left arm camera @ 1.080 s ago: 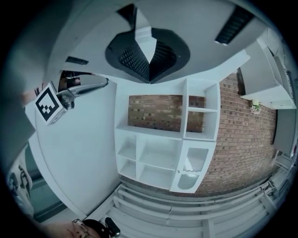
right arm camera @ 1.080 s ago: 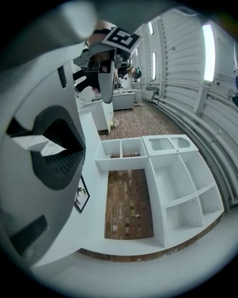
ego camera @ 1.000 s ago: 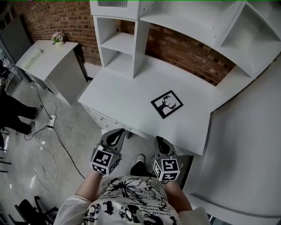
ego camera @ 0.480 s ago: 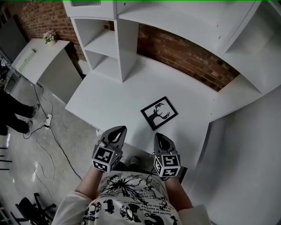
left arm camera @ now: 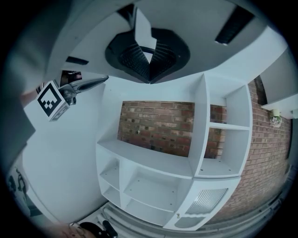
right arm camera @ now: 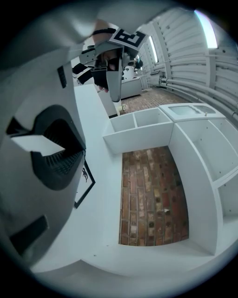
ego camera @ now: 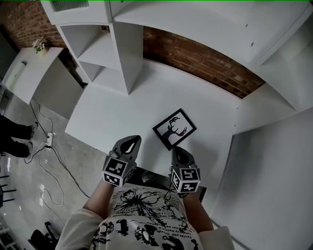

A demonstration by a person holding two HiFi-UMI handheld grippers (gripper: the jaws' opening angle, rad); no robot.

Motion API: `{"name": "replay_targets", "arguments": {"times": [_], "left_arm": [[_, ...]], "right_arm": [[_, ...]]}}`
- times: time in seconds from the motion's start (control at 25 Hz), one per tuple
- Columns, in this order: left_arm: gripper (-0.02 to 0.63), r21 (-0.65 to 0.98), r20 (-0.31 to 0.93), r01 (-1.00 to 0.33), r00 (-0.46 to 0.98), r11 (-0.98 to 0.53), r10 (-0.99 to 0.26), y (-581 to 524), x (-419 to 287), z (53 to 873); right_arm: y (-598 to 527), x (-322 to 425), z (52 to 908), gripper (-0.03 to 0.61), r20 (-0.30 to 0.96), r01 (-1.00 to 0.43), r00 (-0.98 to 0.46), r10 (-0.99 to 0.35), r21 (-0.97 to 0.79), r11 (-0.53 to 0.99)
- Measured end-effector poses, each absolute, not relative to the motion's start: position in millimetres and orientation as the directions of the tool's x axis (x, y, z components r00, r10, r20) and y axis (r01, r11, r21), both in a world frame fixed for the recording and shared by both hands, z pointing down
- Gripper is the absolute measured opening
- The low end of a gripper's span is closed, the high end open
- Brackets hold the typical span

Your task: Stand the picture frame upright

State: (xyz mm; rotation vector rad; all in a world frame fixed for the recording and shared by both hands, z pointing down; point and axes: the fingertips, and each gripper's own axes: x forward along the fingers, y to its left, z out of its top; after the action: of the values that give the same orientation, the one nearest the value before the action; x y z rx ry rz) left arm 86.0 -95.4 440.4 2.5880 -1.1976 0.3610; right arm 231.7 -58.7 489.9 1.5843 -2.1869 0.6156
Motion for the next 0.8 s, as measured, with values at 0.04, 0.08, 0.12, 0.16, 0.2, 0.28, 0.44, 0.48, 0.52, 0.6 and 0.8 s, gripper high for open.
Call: {"name": "replay_targets", "arguments": {"times": [0.04,0.08,0.12,0.16,0.2,0.28,0.44,0.48,0.52,0.6,0.8], "left_arm": [[0.012,0.134,0.331,-0.76,0.639,-0.636,-0.694,-104.1,86.6,440.5],[0.012,0.136,0.333,-0.75,0.65,-0.647,-0.683,-111.9,87.0,441.3],[0.012,0.142,0.337,-0.74,0.661,-0.658,-0.671,-118.9,87.2,443.0],[0.012,0.148,0.342,-0.73,0.671,-0.667,-0.658,-125.2,86.9,445.5],[0.012,0.156,0.349,-0.721,0.68,-0.675,-0.645,-130.6,86.4,448.8],[0.012,0.172,0.364,-0.702,0.697,-0.692,-0.617,-138.8,84.9,457.8],[0.012,0.204,0.391,-0.674,0.721,-0.71,-0.572,-151.9,80.7,480.4],[0.012,0.212,0.4,-0.669,0.725,-0.713,-0.561,-153.7,78.8,486.5],[0.012,0.219,0.412,-0.663,0.728,-0.716,-0.548,-155.0,76.7,492.2],[0.012,0.232,0.428,-0.655,0.733,-0.719,-0.529,-158.2,73.0,501.2],[0.012,0.256,0.441,-0.635,0.748,-0.729,-0.496,-166.5,66.7,516.6]], "right_arm": [[-63.1,230.8,492.1,0.006,0.54,-0.956,-0.291,-0.79,-0.135,0.26],[-67.2,229.6,495.0,0.006,0.549,-0.958,-0.285,-0.786,-0.14,0.249],[-71.2,228.1,498.8,0.006,0.559,-0.96,-0.28,-0.78,-0.144,0.241],[-75.0,226.7,503.6,0.006,0.572,-0.961,-0.275,-0.773,-0.145,0.234],[-78.3,225.5,509.1,0.006,0.587,-0.963,-0.268,-0.764,-0.143,0.228],[-82.9,222.8,522.1,0.006,0.624,-0.965,-0.257,-0.738,-0.132,0.225],[-89.2,206.0,551.6,0.008,0.693,-0.946,-0.296,-0.657,-0.116,0.303],[-90.7,201.3,558.2,0.008,0.708,-0.94,-0.302,-0.638,-0.11,0.323],[-92.6,197.5,564.3,0.008,0.721,-0.936,-0.303,-0.623,-0.101,0.337],[-97.4,192.3,575.5,0.033,0.748,-0.929,-0.294,-0.595,-0.075,0.363],[-107.4,185.5,605.7,0.081,0.82,-0.904,-0.264,-0.508,-0.027,0.427]]}}
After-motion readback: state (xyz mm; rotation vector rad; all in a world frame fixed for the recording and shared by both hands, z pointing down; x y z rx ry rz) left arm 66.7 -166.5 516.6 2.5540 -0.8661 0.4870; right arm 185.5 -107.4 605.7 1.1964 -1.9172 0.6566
